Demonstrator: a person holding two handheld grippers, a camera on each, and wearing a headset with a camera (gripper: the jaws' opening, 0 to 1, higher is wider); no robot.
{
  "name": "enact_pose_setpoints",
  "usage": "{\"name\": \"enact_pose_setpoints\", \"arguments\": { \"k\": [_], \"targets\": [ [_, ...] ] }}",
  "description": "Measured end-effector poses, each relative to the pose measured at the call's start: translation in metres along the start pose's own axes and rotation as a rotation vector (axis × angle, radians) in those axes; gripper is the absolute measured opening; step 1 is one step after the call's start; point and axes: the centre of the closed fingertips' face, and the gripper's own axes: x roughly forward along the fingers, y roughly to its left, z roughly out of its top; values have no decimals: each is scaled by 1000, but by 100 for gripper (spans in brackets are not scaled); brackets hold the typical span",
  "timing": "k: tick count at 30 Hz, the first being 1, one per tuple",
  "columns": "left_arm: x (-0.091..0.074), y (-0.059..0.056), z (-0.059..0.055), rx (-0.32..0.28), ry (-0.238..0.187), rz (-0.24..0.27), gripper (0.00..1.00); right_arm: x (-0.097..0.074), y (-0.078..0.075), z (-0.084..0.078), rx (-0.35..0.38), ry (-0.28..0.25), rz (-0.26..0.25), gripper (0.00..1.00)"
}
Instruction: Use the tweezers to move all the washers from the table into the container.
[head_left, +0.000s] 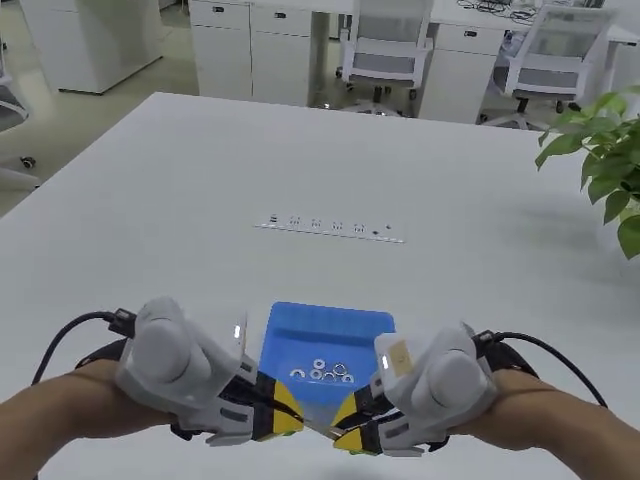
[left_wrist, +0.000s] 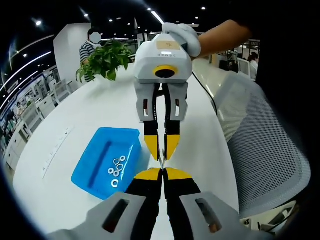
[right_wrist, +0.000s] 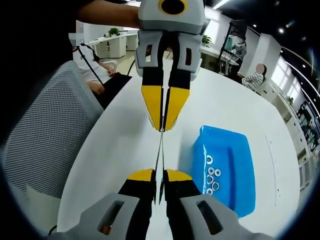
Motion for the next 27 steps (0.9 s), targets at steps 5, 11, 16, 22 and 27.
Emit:
{"name": "enact_pose_setpoints", "arguments": {
  "k": [5, 11, 16, 22, 27],
  "targets": [
    [5, -2, -8, 2, 25, -3, 6, 4, 2, -5, 2, 10, 7, 9],
    [11, -2, -21, -2, 59, -6, 6, 9, 4, -9, 8, 20, 11, 9],
    [15, -3, -30, -6, 84, -11, 6, 16, 5, -13, 13, 31, 14, 9],
    [21, -3, -42, 1, 122, -23, 6, 23, 7, -17, 18, 47, 10, 9],
    [24, -1, -49, 5, 147, -28, 6, 27, 6, -20, 15, 60, -1, 9]
  ]
}}
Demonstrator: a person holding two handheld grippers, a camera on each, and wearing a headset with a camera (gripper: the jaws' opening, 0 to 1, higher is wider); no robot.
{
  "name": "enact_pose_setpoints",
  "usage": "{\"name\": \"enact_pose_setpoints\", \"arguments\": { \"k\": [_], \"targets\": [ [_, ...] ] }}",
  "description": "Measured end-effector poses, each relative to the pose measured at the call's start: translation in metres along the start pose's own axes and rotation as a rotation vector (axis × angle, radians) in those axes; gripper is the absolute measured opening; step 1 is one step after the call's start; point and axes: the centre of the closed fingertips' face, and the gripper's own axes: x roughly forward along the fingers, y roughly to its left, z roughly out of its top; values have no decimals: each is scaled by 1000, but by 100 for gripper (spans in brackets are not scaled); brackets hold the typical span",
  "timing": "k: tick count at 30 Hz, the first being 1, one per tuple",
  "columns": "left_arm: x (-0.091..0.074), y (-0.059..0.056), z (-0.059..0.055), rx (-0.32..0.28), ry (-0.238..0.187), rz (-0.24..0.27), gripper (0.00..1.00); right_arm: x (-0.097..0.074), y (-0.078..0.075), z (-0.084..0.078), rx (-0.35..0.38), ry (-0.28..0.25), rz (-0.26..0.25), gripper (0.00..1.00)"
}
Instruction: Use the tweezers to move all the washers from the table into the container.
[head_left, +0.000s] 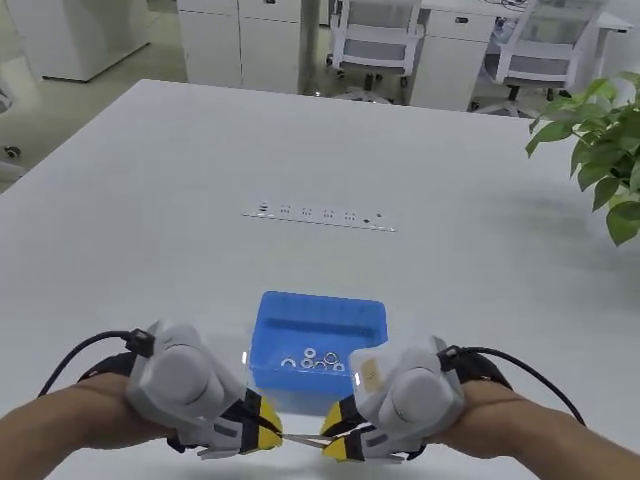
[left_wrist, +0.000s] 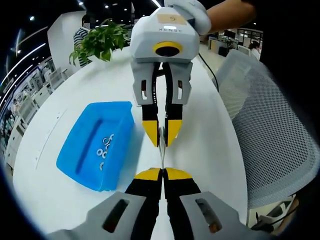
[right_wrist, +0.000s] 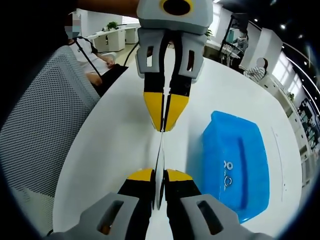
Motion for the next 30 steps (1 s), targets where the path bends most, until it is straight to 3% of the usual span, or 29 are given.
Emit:
{"name": "enact_pose_setpoints", "arguments": {
  "k": [9, 30],
  "targets": [
    [6, 2, -12, -1, 42, -13, 6, 5, -2, -2, 11, 11, -1, 10],
    [19, 5, -24, -60, 137, -23, 6, 11, -2, -7, 25, 24, -10, 10]
  ]
}}
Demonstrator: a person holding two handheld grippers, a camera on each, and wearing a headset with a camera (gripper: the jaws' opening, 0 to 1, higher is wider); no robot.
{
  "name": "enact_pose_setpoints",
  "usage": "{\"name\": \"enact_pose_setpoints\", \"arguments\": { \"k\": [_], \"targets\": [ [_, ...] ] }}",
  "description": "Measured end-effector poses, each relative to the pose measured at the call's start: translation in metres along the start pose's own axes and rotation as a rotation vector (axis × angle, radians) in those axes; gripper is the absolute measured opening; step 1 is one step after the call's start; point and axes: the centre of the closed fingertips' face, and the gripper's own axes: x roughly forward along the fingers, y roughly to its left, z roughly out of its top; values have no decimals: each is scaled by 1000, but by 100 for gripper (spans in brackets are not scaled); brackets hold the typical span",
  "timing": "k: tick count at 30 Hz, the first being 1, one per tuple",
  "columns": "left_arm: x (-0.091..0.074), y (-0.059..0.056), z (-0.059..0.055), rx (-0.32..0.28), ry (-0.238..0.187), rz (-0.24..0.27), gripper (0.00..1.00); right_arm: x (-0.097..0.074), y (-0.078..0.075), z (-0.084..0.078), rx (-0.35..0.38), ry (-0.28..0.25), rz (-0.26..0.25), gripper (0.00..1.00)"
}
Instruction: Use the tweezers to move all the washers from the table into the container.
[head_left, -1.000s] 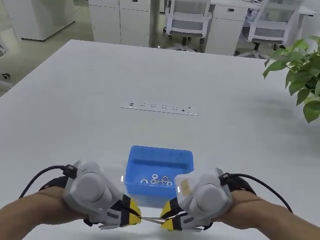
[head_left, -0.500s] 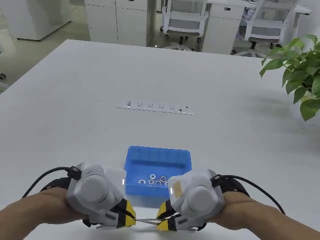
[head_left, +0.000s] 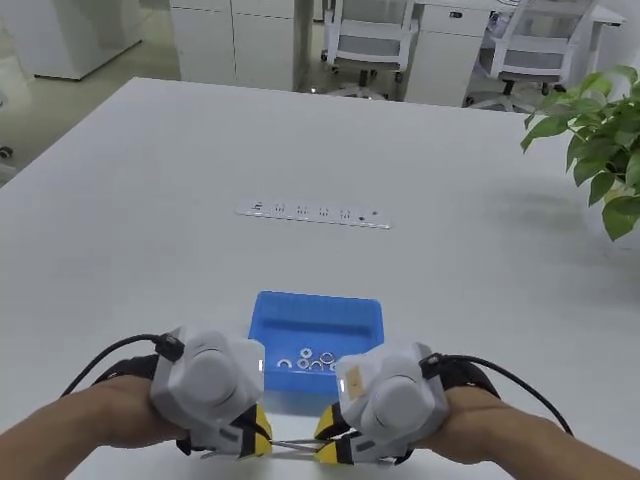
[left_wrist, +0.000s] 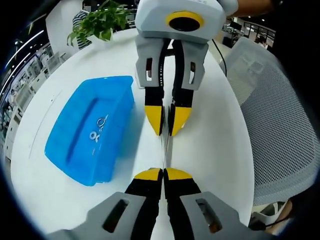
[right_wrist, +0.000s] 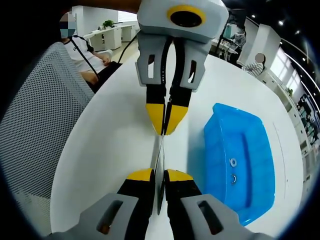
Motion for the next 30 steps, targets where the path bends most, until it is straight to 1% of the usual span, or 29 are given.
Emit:
{"name": "enact_pose_setpoints", "arguments": {
  "k": [1, 5, 13, 16, 18, 20, 23, 27, 30],
  "targets": [
    [1, 0, 0, -7, 5, -2, 6, 0, 0, 0, 1, 0, 1, 10],
    [3, -2, -1, -2, 24, -5, 6, 0, 1, -1, 2, 0, 2, 10],
    [5, -1, -4, -9, 45, -4, 6, 2, 1, -1, 2, -3, 4, 10],
    [6, 0, -4, 1, 47, -1, 6, 2, 1, -2, -2, -2, 5, 10],
    [6, 0, -4, -4, 47, -3, 6, 2, 1, -2, -2, 2, 4, 10],
    [6, 0, -4, -24, 43, -9, 7, 2, 1, -2, -3, 2, 1, 10],
    [5, -1, -4, -18, 47, 0, 10, 2, 3, 0, 10, -8, -2, 10],
    [3, -1, -6, -20, 46, 10, 14, -2, 2, 4, 21, -27, -30, 14],
    [-2, -1, -8, -34, 30, 22, 19, -8, 0, 5, 37, -40, -60, 16]
  ]
}}
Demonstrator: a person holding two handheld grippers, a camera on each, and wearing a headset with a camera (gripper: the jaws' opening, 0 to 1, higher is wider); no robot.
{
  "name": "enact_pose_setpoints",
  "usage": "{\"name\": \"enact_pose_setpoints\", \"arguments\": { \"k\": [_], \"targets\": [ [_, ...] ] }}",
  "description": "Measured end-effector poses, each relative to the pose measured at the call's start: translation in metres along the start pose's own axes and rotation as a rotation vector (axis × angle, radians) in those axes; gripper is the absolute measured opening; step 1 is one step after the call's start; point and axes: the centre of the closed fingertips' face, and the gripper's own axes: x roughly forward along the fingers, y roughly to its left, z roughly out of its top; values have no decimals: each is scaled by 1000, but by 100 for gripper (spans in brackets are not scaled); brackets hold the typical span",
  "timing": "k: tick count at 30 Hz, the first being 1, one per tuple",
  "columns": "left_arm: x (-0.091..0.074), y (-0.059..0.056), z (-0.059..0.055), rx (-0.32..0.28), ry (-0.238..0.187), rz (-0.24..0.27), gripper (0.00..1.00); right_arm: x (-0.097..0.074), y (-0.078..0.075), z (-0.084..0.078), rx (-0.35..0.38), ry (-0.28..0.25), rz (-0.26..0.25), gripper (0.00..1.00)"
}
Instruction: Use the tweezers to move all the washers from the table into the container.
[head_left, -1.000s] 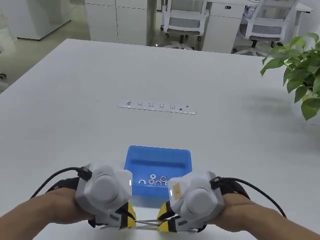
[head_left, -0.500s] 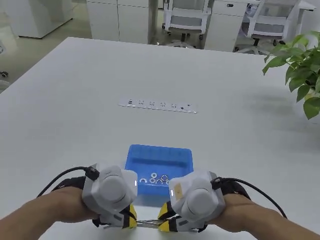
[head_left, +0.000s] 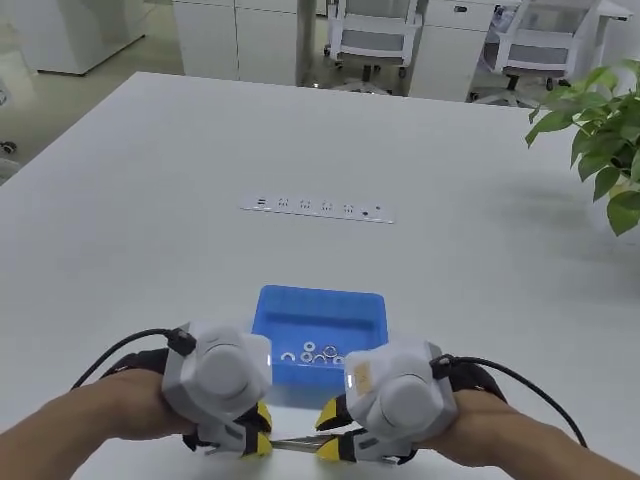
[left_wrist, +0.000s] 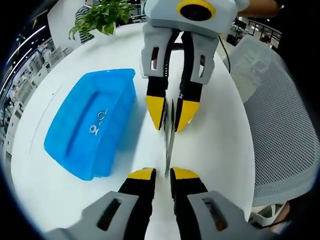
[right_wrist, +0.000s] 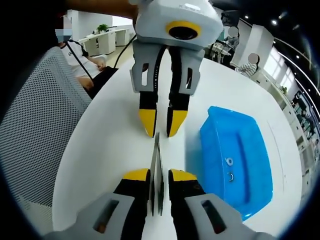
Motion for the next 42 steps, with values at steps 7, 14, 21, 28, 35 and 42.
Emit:
{"name": "enact_pose_setpoints", "arguments": {
  "k": [7, 14, 21, 28, 35, 42],
  "targets": [
    [-17, 5, 7, -80, -92, 47, 31, -21, -12, -1, 90, -36, -96, 28],
    [-39, 12, 22, -190, -244, 122, 53, -51, -26, -2, 240, -117, -234, 43],
    [-67, 19, 39, -267, -417, 216, 71, -85, -33, -6, 358, -191, -342, 61],
    [-90, 18, 44, -301, -506, 300, 84, -116, -34, -5, 435, -282, -446, 74],
    [-103, 13, 41, -325, -540, 341, 92, -130, -24, -13, 459, -300, -485, 85],
    [-112, 16, 37, -349, -555, 391, 99, -139, -19, -22, 488, -307, -526, 95]
  ]
}}
